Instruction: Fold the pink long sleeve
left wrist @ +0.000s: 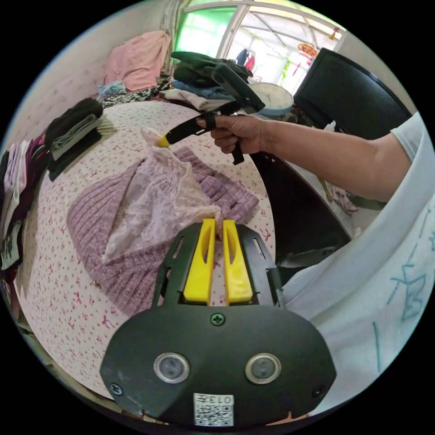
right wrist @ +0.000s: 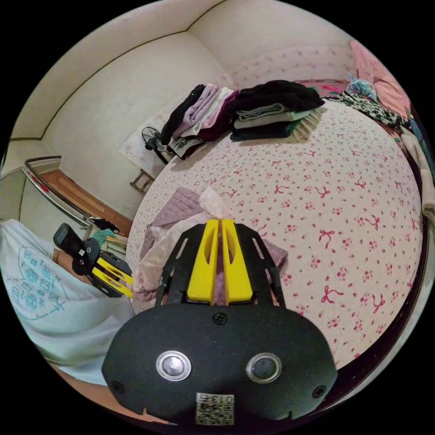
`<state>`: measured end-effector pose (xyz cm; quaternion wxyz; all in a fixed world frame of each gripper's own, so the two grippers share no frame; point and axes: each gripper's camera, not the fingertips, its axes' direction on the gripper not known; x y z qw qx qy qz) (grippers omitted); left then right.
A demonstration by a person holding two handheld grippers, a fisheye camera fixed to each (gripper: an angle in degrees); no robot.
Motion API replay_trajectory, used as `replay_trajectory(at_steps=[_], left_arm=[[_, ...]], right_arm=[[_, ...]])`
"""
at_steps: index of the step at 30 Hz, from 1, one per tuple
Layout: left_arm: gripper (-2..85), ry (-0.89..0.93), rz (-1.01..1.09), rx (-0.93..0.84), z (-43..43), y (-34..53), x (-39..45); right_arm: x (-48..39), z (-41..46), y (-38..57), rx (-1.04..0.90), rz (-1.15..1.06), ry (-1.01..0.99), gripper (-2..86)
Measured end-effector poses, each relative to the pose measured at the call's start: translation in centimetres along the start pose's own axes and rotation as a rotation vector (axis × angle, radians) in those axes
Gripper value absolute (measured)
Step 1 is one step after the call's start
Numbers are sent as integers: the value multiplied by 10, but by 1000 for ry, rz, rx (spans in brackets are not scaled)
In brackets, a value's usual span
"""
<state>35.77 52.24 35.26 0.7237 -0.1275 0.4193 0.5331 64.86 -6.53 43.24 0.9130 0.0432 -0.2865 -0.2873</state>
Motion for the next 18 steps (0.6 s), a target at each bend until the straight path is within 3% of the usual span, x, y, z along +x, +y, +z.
replay_trajectory(at_steps=[12,18], left_arm=[[19,-76,76,-97,85,-31,52],[39,-119,119,-143,123,-42,69]], right_arm=[[51,-55,49,29,9,-28,7],[69,-87,74,45,155,29,18]])
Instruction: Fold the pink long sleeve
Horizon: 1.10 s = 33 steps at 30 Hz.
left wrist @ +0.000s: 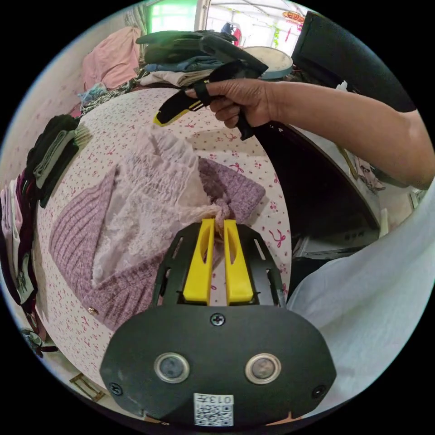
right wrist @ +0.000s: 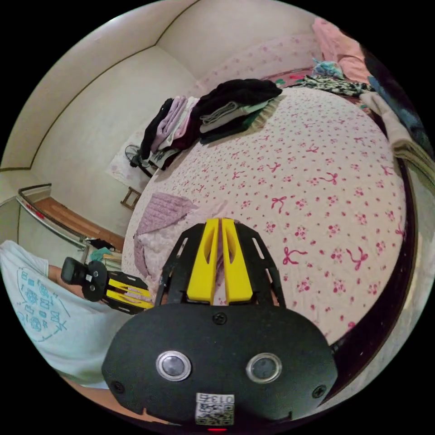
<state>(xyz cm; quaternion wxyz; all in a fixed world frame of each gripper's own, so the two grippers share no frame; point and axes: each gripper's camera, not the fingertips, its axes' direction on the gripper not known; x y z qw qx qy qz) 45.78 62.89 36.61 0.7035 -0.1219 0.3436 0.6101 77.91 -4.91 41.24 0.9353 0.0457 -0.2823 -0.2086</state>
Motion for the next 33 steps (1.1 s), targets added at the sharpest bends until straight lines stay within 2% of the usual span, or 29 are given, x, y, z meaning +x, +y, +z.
replay_trajectory(at_steps=[4,10,15,20,23,27,31,33], left_arm=[[70,-25,33,12,10,-11,17],[111,-153,135,-6,22,-19,46],[159,-164,226,-59,31,-29,65],[141,-78,253,44,15,-21,73],[133,-74,168,115,1,-10,62],[129,-164,-128,118,-9,12,4],[127,-224,-378,149,-27,32,-58],[126,-239,-423,176,-34,35,-75]], right_arm=[[-9,-41,25,100,78,83,45],[-58,-55,62,-7,-7,104,71],[-69,-66,97,-26,71,104,73],[-85,-75,116,-23,81,145,74],[-99,-72,120,-43,49,179,78],[-117,-53,124,-116,-27,269,77],[-118,-25,134,-249,-46,357,23],[-119,-27,138,-256,-36,406,14]])
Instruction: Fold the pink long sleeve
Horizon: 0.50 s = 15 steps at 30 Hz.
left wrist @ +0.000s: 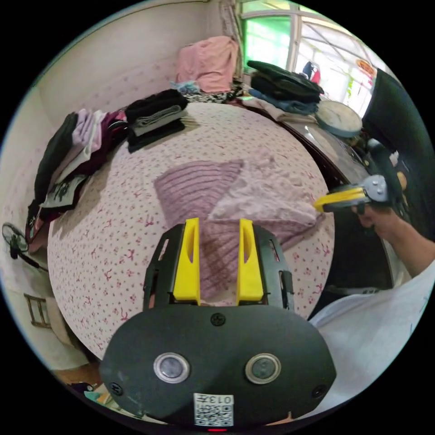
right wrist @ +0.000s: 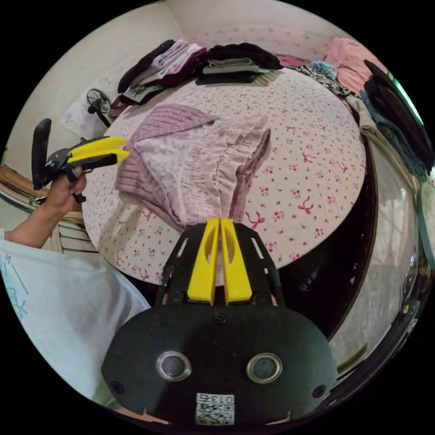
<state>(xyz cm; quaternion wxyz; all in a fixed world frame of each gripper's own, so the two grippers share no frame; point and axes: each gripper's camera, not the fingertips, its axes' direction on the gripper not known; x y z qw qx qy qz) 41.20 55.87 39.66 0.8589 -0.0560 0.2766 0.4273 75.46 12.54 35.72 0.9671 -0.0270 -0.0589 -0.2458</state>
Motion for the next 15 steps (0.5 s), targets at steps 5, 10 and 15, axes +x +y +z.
replay_trajectory(at_steps=[5,10,15], left_arm=[[122,70,-12,-107,30,-12,-19],[111,82,-2,-88,22,-18,-33],[107,50,-37,42,-8,-32,-57]], right_arm=[[8,-12,17,11,23,27,12],[11,-17,22,16,20,-16,52],[36,-49,5,207,132,34,90]])
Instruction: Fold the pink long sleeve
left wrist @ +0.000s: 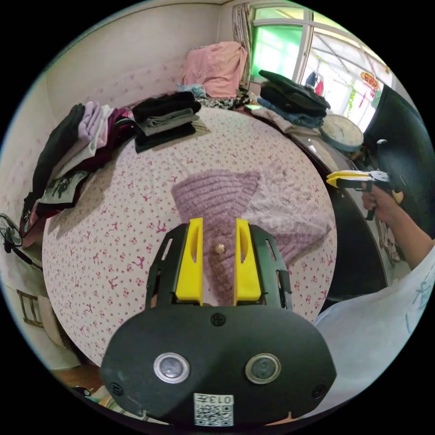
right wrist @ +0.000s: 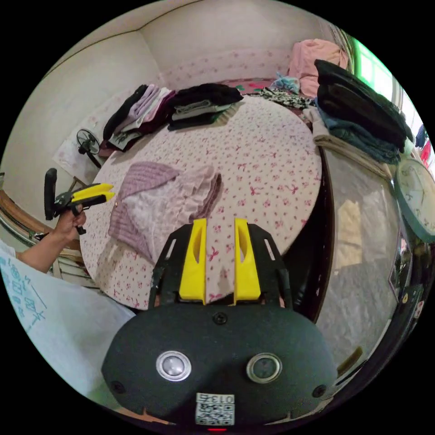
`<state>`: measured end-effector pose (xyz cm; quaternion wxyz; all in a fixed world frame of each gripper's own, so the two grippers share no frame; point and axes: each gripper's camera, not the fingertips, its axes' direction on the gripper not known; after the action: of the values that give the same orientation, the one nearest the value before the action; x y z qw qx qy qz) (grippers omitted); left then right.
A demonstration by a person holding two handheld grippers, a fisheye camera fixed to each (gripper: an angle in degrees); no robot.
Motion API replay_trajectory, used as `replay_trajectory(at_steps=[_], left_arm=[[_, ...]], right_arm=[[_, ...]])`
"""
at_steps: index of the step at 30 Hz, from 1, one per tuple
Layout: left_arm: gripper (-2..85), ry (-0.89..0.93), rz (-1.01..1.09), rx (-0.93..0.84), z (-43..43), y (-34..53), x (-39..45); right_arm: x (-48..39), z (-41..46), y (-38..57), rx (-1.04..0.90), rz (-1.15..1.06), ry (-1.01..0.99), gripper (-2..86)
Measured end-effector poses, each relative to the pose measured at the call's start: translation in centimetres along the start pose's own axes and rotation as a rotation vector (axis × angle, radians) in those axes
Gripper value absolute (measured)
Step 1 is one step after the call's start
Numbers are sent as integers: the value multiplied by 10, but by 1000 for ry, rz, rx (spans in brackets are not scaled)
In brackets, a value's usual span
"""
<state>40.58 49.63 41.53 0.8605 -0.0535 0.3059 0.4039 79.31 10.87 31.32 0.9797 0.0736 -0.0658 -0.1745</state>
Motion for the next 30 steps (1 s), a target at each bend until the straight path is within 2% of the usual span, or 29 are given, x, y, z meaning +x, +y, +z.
replay_trajectory(at_steps=[6,8,10,15,19,22,26,30], left_arm=[[111,11,36,-54,23,-45,-14],[111,20,30,-60,27,-53,-19],[110,9,11,-58,29,-60,-26],[107,52,-42,-113,44,-65,-45],[107,91,-64,-163,57,-71,-58],[102,114,-71,-141,44,-76,-69],[91,49,-55,-47,15,-73,-76],[91,38,-49,-80,17,-82,-82]], right_arm=[[-15,45,-68,13,-72,-35,91],[-21,68,-82,-38,-83,-47,49],[-25,76,-86,-85,-109,-38,21],[-17,60,-74,-21,-79,34,4],[-6,88,-63,-106,-75,15,4],[-6,85,-62,-98,-63,-12,8],[-7,42,-60,68,-20,92,7],[-38,43,-70,91,-134,-62,4]])
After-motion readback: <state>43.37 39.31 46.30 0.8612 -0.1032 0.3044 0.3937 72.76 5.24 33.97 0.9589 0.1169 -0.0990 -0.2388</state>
